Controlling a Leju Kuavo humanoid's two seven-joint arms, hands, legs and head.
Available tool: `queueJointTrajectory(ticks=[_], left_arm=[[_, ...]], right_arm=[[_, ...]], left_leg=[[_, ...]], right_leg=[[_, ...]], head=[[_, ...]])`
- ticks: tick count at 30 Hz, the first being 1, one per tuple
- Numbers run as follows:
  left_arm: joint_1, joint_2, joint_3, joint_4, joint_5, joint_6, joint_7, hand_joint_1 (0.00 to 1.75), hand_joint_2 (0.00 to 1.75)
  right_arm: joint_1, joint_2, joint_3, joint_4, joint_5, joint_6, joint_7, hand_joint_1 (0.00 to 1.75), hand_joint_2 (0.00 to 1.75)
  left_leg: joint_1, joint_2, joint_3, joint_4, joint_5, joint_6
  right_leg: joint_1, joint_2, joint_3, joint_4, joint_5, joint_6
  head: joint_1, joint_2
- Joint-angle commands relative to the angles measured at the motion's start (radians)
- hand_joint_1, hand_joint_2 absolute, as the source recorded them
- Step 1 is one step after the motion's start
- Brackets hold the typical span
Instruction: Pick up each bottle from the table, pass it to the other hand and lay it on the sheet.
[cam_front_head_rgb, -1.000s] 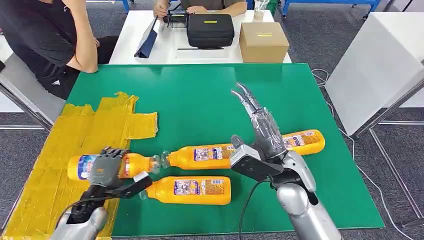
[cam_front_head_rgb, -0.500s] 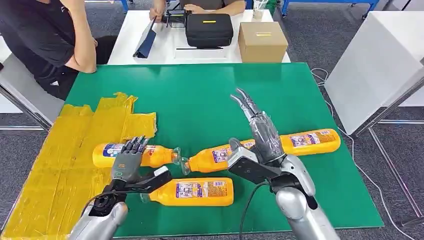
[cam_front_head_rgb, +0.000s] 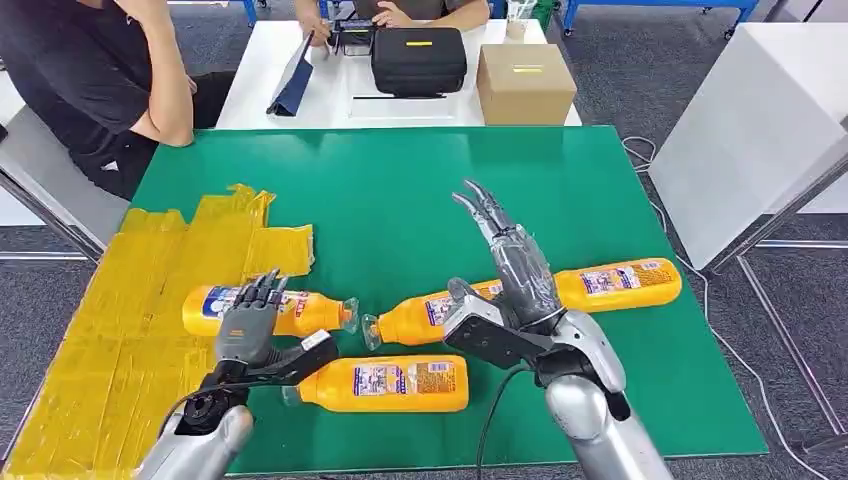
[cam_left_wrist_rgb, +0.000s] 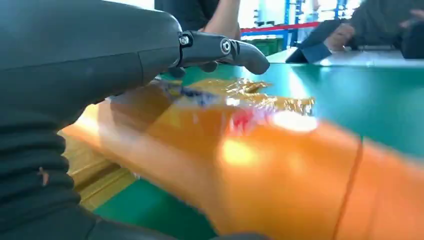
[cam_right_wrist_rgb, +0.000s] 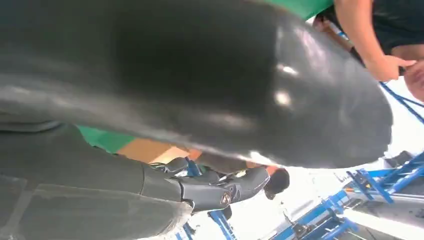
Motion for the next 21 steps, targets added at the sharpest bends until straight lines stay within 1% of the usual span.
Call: queueJointTrajectory(ticks=[1, 2, 3, 8, 9, 10, 12, 13, 14, 16, 17, 18, 19, 20, 21], left_arm=[[0.076, 0.031, 0.196, -0.367, 0.325, -0.002, -0.12, 0.0, 0.0], [0.076, 0.031, 0.196, -0.367, 0.325, -0.002, -0.12, 0.0, 0.0], [0.076, 0.031, 0.196, -0.367, 0.325, -0.002, -0.12, 0.0, 0.0], [0.079, 0.023, 0.195, -0.358, 0.323, -0.004, -0.121, 0.0, 0.0], [0.082, 0.011, 0.214, -0.367, 0.359, 0.033, -0.149, 0.0, 0.0], [0.1, 0.015, 0.252, -0.449, 0.474, 0.069, -0.211, 0.0, 0.0], [0.138, 0.035, 0.314, -0.627, 0.623, 0.029, -0.225, 0.0, 0.0], [0.145, 0.038, 0.341, -0.684, 0.695, 0.012, -0.244, 0.0, 0.0], [0.149, 0.054, 0.364, -0.73, 0.761, -0.012, -0.256, 0.0, 0.0], [0.157, 0.071, 0.392, -0.773, 0.837, -0.036, -0.278, 0.0, 0.0], [0.172, 0.075, 0.401, -0.801, 0.886, -0.049, -0.302, 0.0, 0.0], [0.202, 0.088, 0.411, -0.835, 0.939, -0.058, -0.333, 0.0, 0.0], [0.229, 0.1, 0.415, -0.86, 0.965, -0.057, -0.353, 0.0, 0.0], [0.251, 0.106, 0.42, -0.874, 0.979, -0.057, -0.361, 0.0, 0.0], [0.255, 0.107, 0.421, -0.875, 0.981, -0.057, -0.364, 0.0, 0.0]], right_arm=[[0.071, -0.051, -0.068, 0.011, 0.031, -0.035, -0.027, 0.0, 0.0], [0.071, -0.051, -0.068, 0.011, 0.031, -0.035, -0.027, 0.0, 0.0], [0.071, -0.051, -0.068, 0.011, 0.031, -0.035, -0.027, 0.0, 0.0], [0.063, -0.045, -0.064, 0.009, 0.032, -0.034, -0.027, 0.0, 0.0], [0.061, -0.05, -0.062, 0.011, 0.033, -0.034, -0.026, 0.0, 0.0], [0.062, -0.064, -0.072, 0.018, 0.033, -0.036, -0.02, 0.0, 0.0], [0.075, -0.07, -0.109, 0.025, 0.033, -0.042, -0.027, 0.0, 0.0], [0.084, -0.072, -0.123, 0.024, 0.035, -0.04, -0.029, 0.0, 0.0], [0.095, -0.079, -0.14, 0.022, 0.036, -0.037, -0.032, 0.0, 1.75], [0.119, -0.103, -0.159, 0.017, 0.026, -0.021, -0.04, 0.0, 1.75], [0.137, -0.121, -0.17, 0.012, 0.022, -0.02, -0.048, 0.0, 1.75], [0.173, -0.157, -0.189, -0.003, 0.002, -0.005, -0.064, 0.0, 1.75], [0.203, -0.18, -0.217, -0.014, -0.008, -0.012, -0.074, 0.0, 1.75], [0.223, -0.19, -0.241, -0.022, -0.012, -0.008, -0.09, 0.0, 1.75], [0.226, -0.191, -0.246, -0.024, -0.014, -0.006, -0.093, 0.0, 1.75]], left_leg=[[0.002, 0.0, 0.001, 0.001, -0.002, -0.004], [0.002, 0.001, -0.001, 0.001, -0.001, -0.002], [0.002, 0.003, 0.0, 0.002, -0.003, -0.004], [0.001, 0.001, 0.0, 0.0, -0.001, -0.003], [0.002, 0.002, 0.001, 0.001, -0.002, -0.004], [0.001, 0.001, 0.0, 0.001, -0.001, -0.003], [0.002, 0.003, 0.0, 0.002, -0.003, -0.005], [0.002, 0.004, -0.001, 0.002, -0.003, -0.004], [0.002, 0.003, -0.002, 0.002, -0.002, -0.003], [0.003, 0.003, 0.0, 0.003, -0.004, -0.005], [0.002, 0.002, 0.0, 0.001, -0.002, -0.003], [0.003, 0.002, 0.001, 0.002, -0.003, -0.005], [0.002, 0.001, 0.0, 0.0, -0.002, -0.003], [0.002, 0.002, 0.003, 0.001, -0.004, -0.004], [0.001, 0.001, 0.002, 0.0, -0.002, -0.003]], right_leg=[[0.002, -0.001, 0.002, 0.0, -0.001, -0.001], [0.002, 0.001, 0.0, 0.0, 0.0, -0.001], [0.002, 0.002, 0.001, 0.001, -0.001, -0.001], [0.001, 0.0, 0.001, 0.0, -0.001, -0.001], [0.002, 0.001, 0.001, 0.0, -0.001, -0.002], [0.001, 0.001, 0.0, 0.0, -0.001, -0.001], [0.002, 0.002, 0.001, 0.001, -0.001, -0.002], [0.002, 0.003, -0.001, 0.001, -0.001, -0.002], [0.002, 0.002, -0.001, 0.0, 0.0, -0.001], [0.003, 0.002, 0.001, 0.001, -0.002, -0.002], [0.002, 0.001, 0.0, 0.0, -0.001, -0.001], [0.002, 0.001, 0.002, 0.0, -0.002, -0.002], [0.001, 0.001, 0.001, 0.0, -0.001, -0.001], [0.002, 0.001, 0.003, -0.001, -0.003, -0.002], [0.001, 0.001, 0.002, -0.001, -0.002, -0.001]], head=[[0.0, 0.0], [0.0, 0.0], [0.0, 0.0], [0.0, 0.0], [0.0, 0.0], [0.0, 0.0], [0.0, 0.0], [0.0, 0.0], [0.0, 0.0], [0.0, 0.0], [0.0, 0.0], [0.0, 0.0], [0.0, 0.0], [0.0, 0.0], [0.0, 0.0]])
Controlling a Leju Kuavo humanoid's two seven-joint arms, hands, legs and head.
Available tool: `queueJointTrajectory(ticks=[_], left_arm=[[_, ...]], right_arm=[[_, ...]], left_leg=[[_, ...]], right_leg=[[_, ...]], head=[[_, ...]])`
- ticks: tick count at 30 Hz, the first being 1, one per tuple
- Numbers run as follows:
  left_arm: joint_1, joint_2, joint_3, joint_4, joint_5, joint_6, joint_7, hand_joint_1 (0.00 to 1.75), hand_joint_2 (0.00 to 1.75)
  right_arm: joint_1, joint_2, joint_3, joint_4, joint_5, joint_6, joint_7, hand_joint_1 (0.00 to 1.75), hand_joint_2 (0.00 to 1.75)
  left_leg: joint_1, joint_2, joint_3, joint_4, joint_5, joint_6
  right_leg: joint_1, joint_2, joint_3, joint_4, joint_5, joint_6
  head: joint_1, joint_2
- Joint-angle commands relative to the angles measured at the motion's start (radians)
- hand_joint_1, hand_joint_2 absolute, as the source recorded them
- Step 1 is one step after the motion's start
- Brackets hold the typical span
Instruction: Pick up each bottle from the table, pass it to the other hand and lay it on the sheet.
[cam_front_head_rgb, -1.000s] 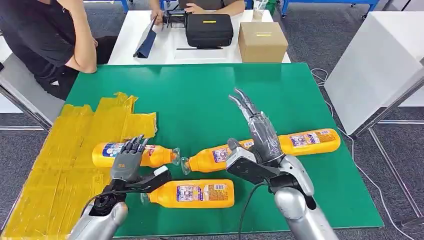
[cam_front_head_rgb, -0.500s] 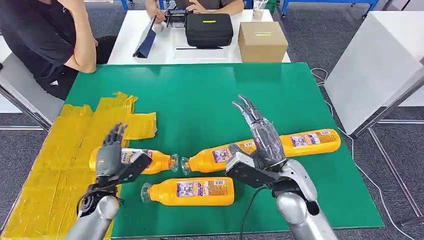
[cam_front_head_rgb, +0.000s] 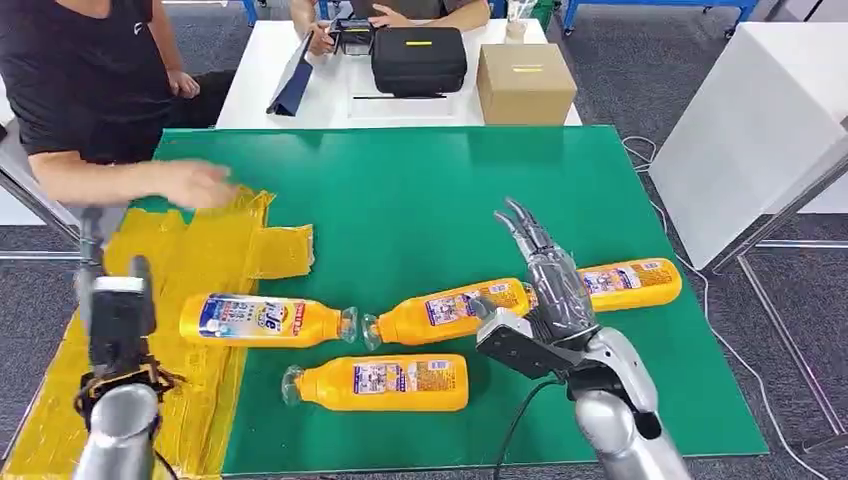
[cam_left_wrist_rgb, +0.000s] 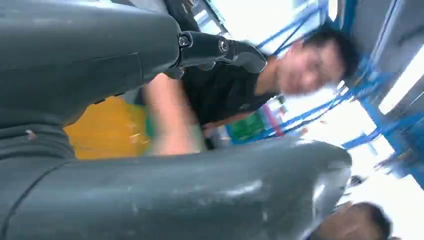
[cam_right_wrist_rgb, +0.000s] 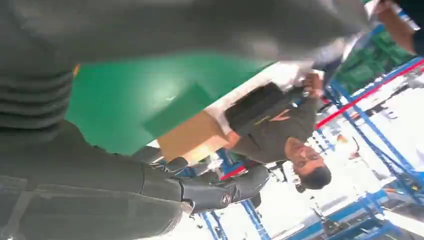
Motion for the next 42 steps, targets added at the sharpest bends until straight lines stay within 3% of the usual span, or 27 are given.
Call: queueJointTrajectory(ticks=[1, 3, 5, 8, 10, 12, 16, 20, 30, 36, 42], left_arm=[[0.108, 0.066, 0.113, -0.229, 0.142, -0.03, -0.076, 0.0, 0.0], [0.113, 0.068, 0.105, -0.23, 0.157, -0.02, -0.09, 0.0, 0.0], [0.161, 0.095, 0.11, -0.256, 0.211, -0.024, -0.12, 0.0, 0.0], [0.217, 0.125, 0.137, -0.26, 0.294, -0.036, -0.164, 0.0, 0.0], [0.237, 0.123, 0.154, -0.255, 0.3, -0.035, -0.177, 0.0, 0.0], [0.255, 0.123, 0.17, -0.249, 0.318, -0.041, -0.181, 0.0, 0.0], [0.255, 0.126, 0.171, -0.224, 0.341, -0.043, -0.203, 0.0, 0.0], [0.26, 0.132, 0.176, -0.234, 0.353, -0.036, -0.203, 0.0, 0.0], [0.26, 0.131, 0.176, -0.237, 0.353, -0.035, -0.203, 0.0, 0.0], [0.259, 0.127, 0.176, -0.231, 0.36, -0.053, -0.207, 0.0, 0.0], [0.188, 0.125, 0.15, -0.169, 0.359, -0.057, -0.209, 0.0, 0.0]], right_arm=[[0.112, -0.111, -0.131, -0.022, -0.04, 0.023, -0.052, 0.0, 1.75], [0.115, -0.11, -0.142, -0.03, -0.002, 0.03, -0.041, 0.0, 1.75], [0.168, -0.178, -0.203, -0.056, 0.01, 0.048, -0.03, 0.0, 1.75], [0.319, -0.267, -0.413, -0.104, -0.008, 0.181, -0.078, 0.0, 1.75], [0.383, -0.252, -0.551, -0.122, 0.001, 0.245, -0.14, 0.0, 1.75], [0.41, -0.269, -0.656, -0.109, -0.002, 0.323, -0.185, 0.0, 1.75], [0.456, -0.392, -0.797, -0.065, -0.027, 0.431, -0.226, 0.0, 1.75], [0.412, -0.463, -0.771, 0.01, -0.013, 0.47, -0.213, 0.0, 1.75], [0.405, -0.466, -0.762, 0.013, -0.015, 0.468, -0.207, 0.0, 1.75], [0.255, -0.576, -0.637, 0.214, 0.023, 0.406, -0.134, 0.0, 1.75], [0.235, -0.582, -0.543, 0.303, 0.049, 0.387, -0.104, 0.0, 1.75]], left_leg=[[0.002, 0.002, 0.004, 0.0, -0.003, -0.004], [0.001, 0.001, 0.002, 0.001, -0.003, -0.003], [0.001, 0.001, 0.001, 0.001, -0.003, -0.003], [0.001, -0.002, 0.002, 0.001, -0.004, -0.004], [0.0, -0.005, 0.002, 0.001, -0.004, -0.003], [-0.001, -0.005, 0.001, 0.0, -0.003, -0.003], [-0.002, -0.003, 0.0, 0.001, -0.005, -0.001], [0.0, 0.001, 0.001, 0.001, -0.005, -0.002], [0.001, 0.001, 0.004, 0.0, -0.005, -0.003], [0.001, 0.006, 0.003, 0.0, -0.005, -0.001], [0.001, 0.001, 0.005, -0.002, -0.003, -0.002]], right_leg=[[0.001, 0.001, 0.004, -0.001, -0.003, -0.001], [0.001, 0.0, 0.003, 0.0, -0.003, -0.001], [0.001, 0.001, 0.001, 0.0, -0.002, -0.001], [0.001, -0.003, 0.003, 0.0, -0.004, -0.002], [0.0, -0.006, 0.003, 0.0, -0.005, -0.001], [-0.001, -0.006, 0.002, -0.001, -0.004, -0.001], [-0.002, -0.004, 0.001, 0.0, -0.003, 0.0], [0.0, 0.0, 0.001, -0.002, -0.002, -0.001], [0.001, 0.0, 0.004, -0.003, -0.002, -0.002], [0.001, 0.005, 0.003, -0.004, 0.0, 0.0], [0.001, 0.0, 0.005, -0.006, 0.0, -0.001]], head=[[0.0, 0.0], [0.0, 0.0], [0.0, 0.0], [0.0, 0.0], [0.0, 0.0], [0.0, 0.0], [0.0, 0.0], [0.0, 0.0], [0.0, 0.0], [0.0, 0.0], [0.0, 0.0]])
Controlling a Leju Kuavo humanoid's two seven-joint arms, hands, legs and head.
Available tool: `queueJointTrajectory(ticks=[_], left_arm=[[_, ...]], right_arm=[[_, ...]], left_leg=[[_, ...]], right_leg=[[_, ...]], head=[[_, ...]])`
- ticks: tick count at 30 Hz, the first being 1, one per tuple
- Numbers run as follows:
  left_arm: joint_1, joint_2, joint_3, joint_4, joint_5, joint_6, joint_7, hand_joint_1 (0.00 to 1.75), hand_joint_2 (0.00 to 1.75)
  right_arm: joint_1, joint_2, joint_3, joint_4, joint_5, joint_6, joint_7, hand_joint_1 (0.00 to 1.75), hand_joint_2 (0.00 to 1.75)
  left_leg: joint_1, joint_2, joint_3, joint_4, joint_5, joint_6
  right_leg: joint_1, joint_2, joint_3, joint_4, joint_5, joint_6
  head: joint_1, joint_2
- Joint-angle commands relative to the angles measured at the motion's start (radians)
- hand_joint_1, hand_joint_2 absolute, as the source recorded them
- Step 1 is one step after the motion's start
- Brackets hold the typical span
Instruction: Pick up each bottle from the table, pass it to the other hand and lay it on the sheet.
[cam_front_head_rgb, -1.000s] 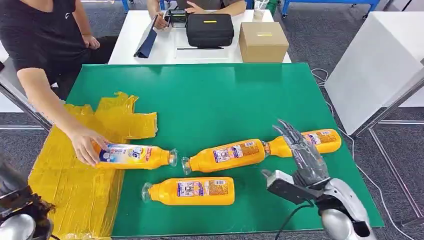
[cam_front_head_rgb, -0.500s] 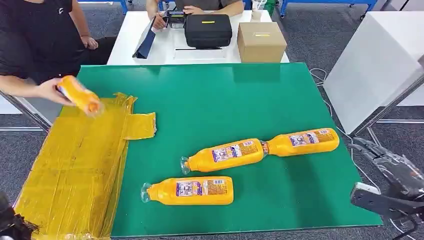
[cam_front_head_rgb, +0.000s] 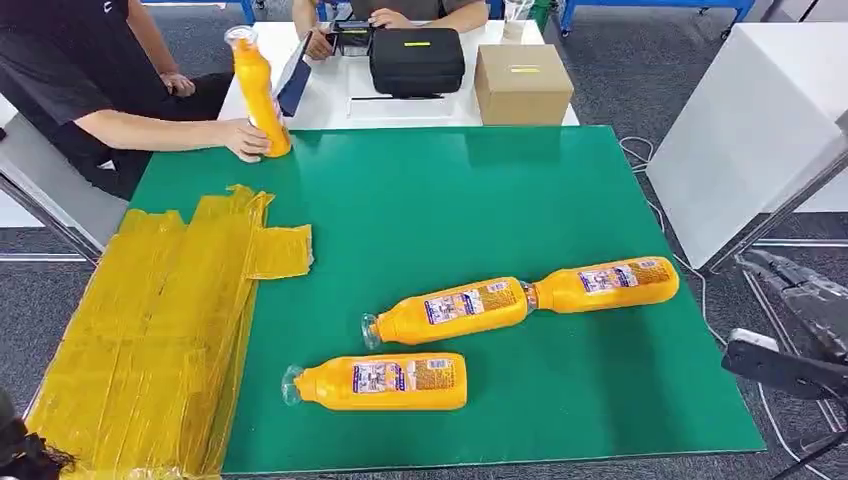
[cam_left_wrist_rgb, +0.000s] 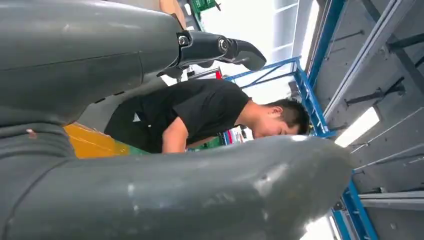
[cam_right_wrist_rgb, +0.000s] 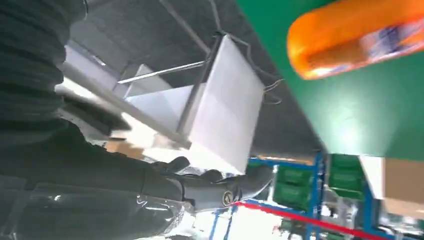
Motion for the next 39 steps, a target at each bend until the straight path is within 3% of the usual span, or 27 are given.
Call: queueJointTrajectory(ticks=[1, 3, 5, 8, 11, 13, 17, 20, 24, 27, 33, 39], left_arm=[[-0.079, -0.004, -0.013, 0.09, 0.002, 0.0, 0.001, 0.0, 0.0], [-0.051, 0.0, -0.005, 0.07, 0.008, 0.012, -0.002, 0.0, 0.0], [-0.017, 0.001, 0.016, 0.048, 0.025, 0.023, -0.014, 0.0, 0.0], [0.022, -0.003, 0.051, 0.016, 0.04, 0.036, -0.027, 0.0, 0.0], [0.031, -0.004, 0.062, 0.008, 0.045, 0.027, -0.03, 0.0, 0.0], [0.027, -0.005, 0.061, 0.01, 0.044, 0.027, -0.03, 0.0, 0.0], [0.054, -0.023, 0.104, -0.023, 0.058, 0.026, -0.027, 0.0, 0.0], [0.07, -0.019, 0.129, -0.034, 0.063, 0.021, -0.028, 0.0, 0.0], [0.097, -0.003, 0.145, -0.043, 0.097, 0.018, -0.036, 0.0, 0.0], [0.084, 0.006, 0.138, -0.033, 0.107, 0.013, -0.038, 0.0, 0.0], [-0.021, 0.037, 0.078, 0.054, 0.109, 0.01, -0.031, 0.0, 0.0], [-0.016, 0.039, 0.075, 0.046, 0.112, 0.02, -0.029, 0.0, 0.0]], right_arm=[[-0.1, -0.034, 0.198, 0.233, 0.019, -0.021, 0.026, 0.0, 1.75], [-0.205, -0.107, 0.342, 0.33, -0.007, -0.035, 0.019, 0.0, 1.75], [-0.426, -0.143, 0.558, 0.476, -0.003, -0.047, 0.02, 0.0, 1.75], [-0.717, -0.1, 0.831, 0.673, 0.005, -0.061, 0.006, 0.0, 1.75], [-0.757, -0.098, 0.897, 0.694, -0.014, -0.08, 0.02, 0.0, 1.75], [-0.742, -0.113, 0.903, 0.679, -0.033, -0.09, 0.026, 0.0, 1.75], [-0.904, -0.066, 1.06, 0.77, -0.027, -0.06, 0.028, 0.0, 1.75], [-1.02, -0.006, 1.158, 0.867, -0.027, -0.072, 0.027, 0.0, 1.75], [-1.082, 0.032, 1.227, 0.922, -0.036, -0.085, 0.018, 0.0, 1.75], [-1.06, 0.05, 1.246, 0.937, -0.036, -0.092, 0.031, 0.0, 1.75], [-0.992, -0.008, 1.229, 0.913, -0.056, -0.098, 0.05, 0.0, 1.75], [-0.986, -0.017, 1.227, 0.897, -0.057, -0.071, 0.053, 0.0, 1.75]], left_leg=[[0.003, -0.002, 0.004, -0.002, 0.0, -0.005], [0.002, 0.001, 0.004, -0.001, -0.001, -0.004], [0.002, 0.007, 0.004, -0.001, -0.002, -0.003], [0.003, 0.019, 0.005, -0.002, -0.003, -0.003], [0.004, 0.023, 0.007, -0.002, -0.003, -0.005], [0.003, 0.017, 0.006, -0.001, -0.002, -0.005], [0.002, 0.004, 0.003, 0.0, 0.002, -0.002], [0.003, 0.011, 0.002, 0.0, 0.001, -0.004], [0.003, 0.011, 0.002, -0.001, 0.002, -0.004], [0.003, 0.008, 0.002, 0.0, 0.001, -0.005], [0.002, -0.004, -0.001, 0.0, 0.004, -0.002], [0.002, -0.001, 0.0, 0.0, 0.002, -0.004]], right_leg=[[0.003, -0.003, 0.007, -0.004, 0.0, -0.002], [0.002, 0.001, 0.005, -0.003, 0.0, -0.002], [0.002, 0.008, 0.004, -0.002, 0.002, -0.001], [0.002, 0.019, 0.005, -0.004, 0.005, -0.001], [0.003, 0.023, 0.005, -0.004, 0.006, -0.002], [0.003, 0.016, 0.003, -0.002, 0.005, -0.003], [0.002, 0.005, 0.003, -0.001, 0.004, -0.002], [0.003, 0.011, 0.002, 0.0, 0.005, -0.002], [0.002, 0.011, 0.001, -0.001, 0.005, -0.002], [0.003, 0.008, 0.002, -0.001, 0.004, -0.003], [0.002, -0.003, 0.001, 0.0, 0.003, -0.001], [0.002, -0.002, 0.002, 0.0, 0.003, -0.002]], head=[[0.0, 0.0], [0.0, 0.0], [0.0, 0.0], [0.0, 0.0], [0.0, 0.0], [0.0, 0.0], [0.0, 0.0], [0.0, 0.0], [0.0, 0.0], [0.0, 0.0], [0.0, 0.0], [0.0, 0.0]])
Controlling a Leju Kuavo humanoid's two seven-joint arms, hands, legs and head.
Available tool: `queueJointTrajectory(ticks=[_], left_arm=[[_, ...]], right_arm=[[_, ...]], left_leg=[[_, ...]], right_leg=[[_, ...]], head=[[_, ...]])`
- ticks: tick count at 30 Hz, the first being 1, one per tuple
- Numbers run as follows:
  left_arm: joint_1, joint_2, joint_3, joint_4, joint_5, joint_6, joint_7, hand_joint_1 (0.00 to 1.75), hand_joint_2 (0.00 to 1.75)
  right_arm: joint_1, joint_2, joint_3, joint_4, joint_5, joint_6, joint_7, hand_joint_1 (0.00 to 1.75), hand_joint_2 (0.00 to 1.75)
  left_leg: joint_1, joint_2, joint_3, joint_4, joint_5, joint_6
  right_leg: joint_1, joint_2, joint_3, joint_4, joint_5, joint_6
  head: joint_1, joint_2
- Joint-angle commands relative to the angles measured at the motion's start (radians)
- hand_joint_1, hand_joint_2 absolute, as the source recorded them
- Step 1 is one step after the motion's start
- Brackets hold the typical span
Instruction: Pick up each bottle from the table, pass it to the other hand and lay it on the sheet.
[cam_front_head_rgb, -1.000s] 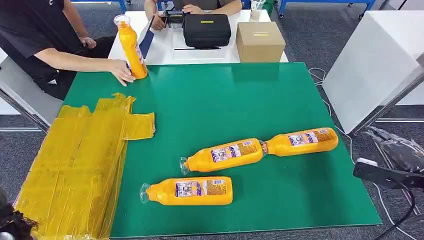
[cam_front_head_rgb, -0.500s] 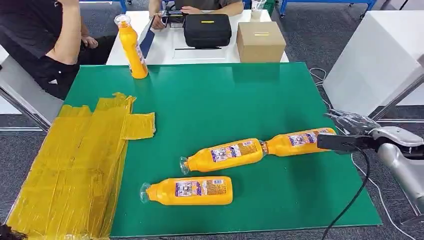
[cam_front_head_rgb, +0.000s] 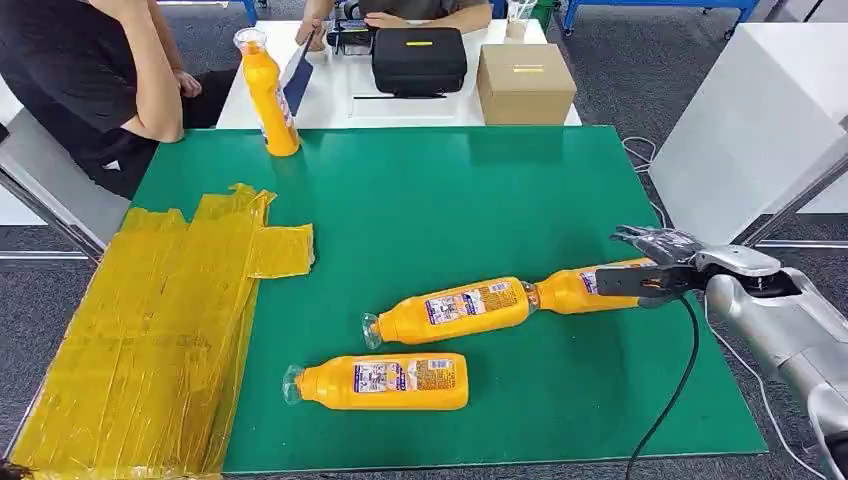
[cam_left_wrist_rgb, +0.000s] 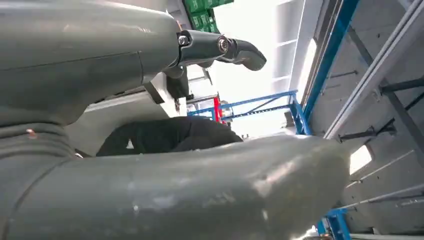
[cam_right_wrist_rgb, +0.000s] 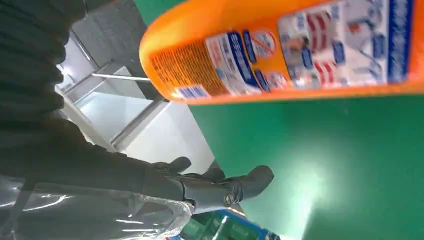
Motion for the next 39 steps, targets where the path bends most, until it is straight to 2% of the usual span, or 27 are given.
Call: queueJointTrajectory(ticks=[1, 5, 9, 18, 20, 25, 33, 36, 37, 39], left_arm=[[-0.048, 0.02, -0.031, 0.075, 0.009, 0.015, 0.007, 0.0, 0.0], [-0.04, 0.024, -0.021, 0.069, 0.017, 0.03, 0.008, 0.0, 0.0], [-0.001, 0.012, 0.002, 0.033, 0.031, 0.036, 0.001, 0.0, 0.0], [0.044, 0.001, 0.02, -0.013, 0.038, 0.038, -0.004, 0.0, 0.0], [0.05, 0.0, 0.019, -0.022, 0.04, 0.031, -0.002, 0.0, 0.0], [0.047, -0.016, 0.013, -0.024, 0.035, 0.02, -0.002, 0.0, 0.0], [0.017, 0.0, -0.006, 0.005, 0.035, 0.02, 0.001, 0.0, 0.0], [0.004, 0.011, -0.017, 0.024, 0.045, 0.013, 0.0, 0.0, 0.0], [-0.003, 0.012, -0.018, 0.031, 0.046, 0.014, 0.0, 0.0, 0.0], [0.001, 0.011, -0.019, 0.027, 0.053, 0.022, -0.005, 0.0, 0.0]], right_arm=[[-0.026, 0.01, 0.059, 0.054, -0.001, 0.039, 0.002, 0.0, 1.75], [-0.076, -0.013, 0.085, 0.069, -0.018, 0.116, -0.028, 0.0, 1.75], [-0.102, -0.033, 0.104, 0.068, -0.003, 0.121, -0.026, 0.0, 1.75], [-0.101, 0.064, 0.147, 0.202, 0.064, 0.032, -0.011, 0.0, 1.75], [-0.086, 0.072, 0.151, 0.219, 0.07, 0.021, -0.006, 0.0, 1.75], [0.03, 0.06, 0.113, 0.212, 0.084, -0.04, 0.009, 0.0, 1.75], [0.037, 0.073, 0.113, 0.249, 0.117, -0.032, 0.02, 0.0, 1.75], [0.08, 0.064, 0.118, 0.263, 0.135, -0.048, 0.03, 0.02, 1.75], [0.102, 0.057, 0.116, 0.261, 0.134, -0.056, 0.026, 1.75, 1.75], [0.166, 0.04, 0.087, 0.215, 0.128, -0.073, 0.036, 1.75, 1.75]], left_leg=[[0.002, 0.002, 0.004, 0.0, -0.002, -0.005], [0.0, 0.001, 0.002, 0.0, -0.001, -0.003], [0.0, 0.004, 0.002, 0.001, -0.003, -0.005], [0.001, 0.004, 0.004, 0.0, -0.002, -0.005], [0.002, 0.004, 0.003, -0.001, -0.002, -0.004], [0.003, 0.001, 0.004, -0.001, -0.002, -0.004], [0.002, 0.001, 0.003, 0.0, -0.002, -0.004], [0.003, -0.001, 0.005, -0.001, -0.001, -0.005], [0.002, -0.003, 0.004, -0.001, 0.0, -0.004], [0.002, -0.006, 0.004, -0.001, 0.0, -0.004]], right_leg=[[0.001, 0.001, 0.004, -0.001, -0.001, -0.002], [0.0, 0.0, 0.001, 0.0, -0.001, -0.001], [0.001, 0.003, 0.001, 0.001, -0.002, -0.002], [0.001, 0.003, 0.003, -0.001, -0.001, -0.002], [0.002, 0.004, 0.003, -0.002, 0.0, -0.002], [0.003, 0.0, 0.005, -0.003, -0.001, -0.002], [0.002, 0.0, 0.004, -0.002, -0.001, -0.002], [0.003, -0.003, 0.005, -0.003, -0.001, -0.002], [0.002, -0.004, 0.005, -0.003, -0.001, -0.002], [0.002, -0.007, 0.006, -0.003, -0.001, -0.002]], head=[[0.0, 0.0], [0.0, 0.0], [0.0, 0.0], [0.0, 0.0], [0.0, 0.0], [0.0, 0.0], [0.0, 0.0], [0.0, 0.0], [0.001, 0.0], [0.001, 0.0]])
